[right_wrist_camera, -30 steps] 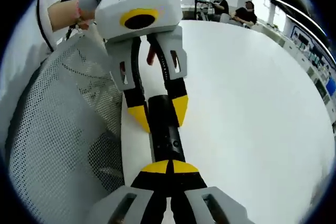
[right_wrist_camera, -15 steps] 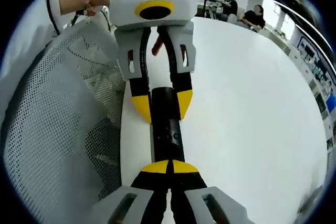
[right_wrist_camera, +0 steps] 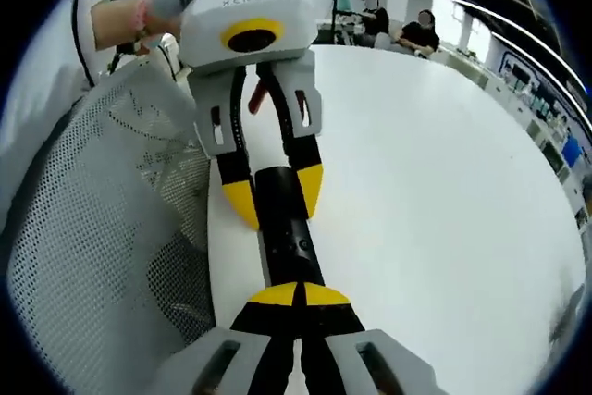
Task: Press the specified remote control buttons in sequence, fully releasing each button before pressing the next.
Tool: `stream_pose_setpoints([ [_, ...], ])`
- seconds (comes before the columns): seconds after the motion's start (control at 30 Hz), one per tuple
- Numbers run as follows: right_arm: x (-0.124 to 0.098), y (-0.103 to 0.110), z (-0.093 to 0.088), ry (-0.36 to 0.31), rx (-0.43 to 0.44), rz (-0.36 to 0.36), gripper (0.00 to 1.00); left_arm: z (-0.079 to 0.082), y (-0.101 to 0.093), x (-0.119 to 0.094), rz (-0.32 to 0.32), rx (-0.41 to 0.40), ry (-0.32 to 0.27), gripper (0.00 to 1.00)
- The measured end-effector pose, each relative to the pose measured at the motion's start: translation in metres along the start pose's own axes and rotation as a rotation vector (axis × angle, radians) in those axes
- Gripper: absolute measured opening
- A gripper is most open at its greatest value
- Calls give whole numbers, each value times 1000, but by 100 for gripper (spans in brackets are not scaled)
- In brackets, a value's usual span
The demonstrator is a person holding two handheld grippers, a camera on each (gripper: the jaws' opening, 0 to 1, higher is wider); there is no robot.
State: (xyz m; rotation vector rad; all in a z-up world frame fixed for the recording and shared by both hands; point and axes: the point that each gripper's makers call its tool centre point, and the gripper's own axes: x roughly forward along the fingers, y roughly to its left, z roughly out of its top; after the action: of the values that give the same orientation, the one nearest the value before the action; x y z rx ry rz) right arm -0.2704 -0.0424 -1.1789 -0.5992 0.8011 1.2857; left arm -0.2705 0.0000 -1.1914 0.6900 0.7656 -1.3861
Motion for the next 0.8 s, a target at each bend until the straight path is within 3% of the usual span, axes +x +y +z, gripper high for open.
stream_pose_setpoints([
  [0.2, 6, 3, 5, 8, -60, 5, 0, 0, 0, 0, -1, 0, -3, 24],
  [0.4, 7, 3, 5, 118, -123, 25, 0, 0, 0, 0, -1, -1, -3, 24],
  [0.57, 9, 3, 5, 150, -134, 21, 0, 0, 0, 0, -2, 1, -6, 24],
  [0.63, 9, 2, 4, 146, -135, 7, 0, 0, 0, 0, -4, 4, -7, 24],
  [0.8, 7, 1, 5, 41, -98, -16, 0, 1, 0, 0, -10, 9, -9, 24],
])
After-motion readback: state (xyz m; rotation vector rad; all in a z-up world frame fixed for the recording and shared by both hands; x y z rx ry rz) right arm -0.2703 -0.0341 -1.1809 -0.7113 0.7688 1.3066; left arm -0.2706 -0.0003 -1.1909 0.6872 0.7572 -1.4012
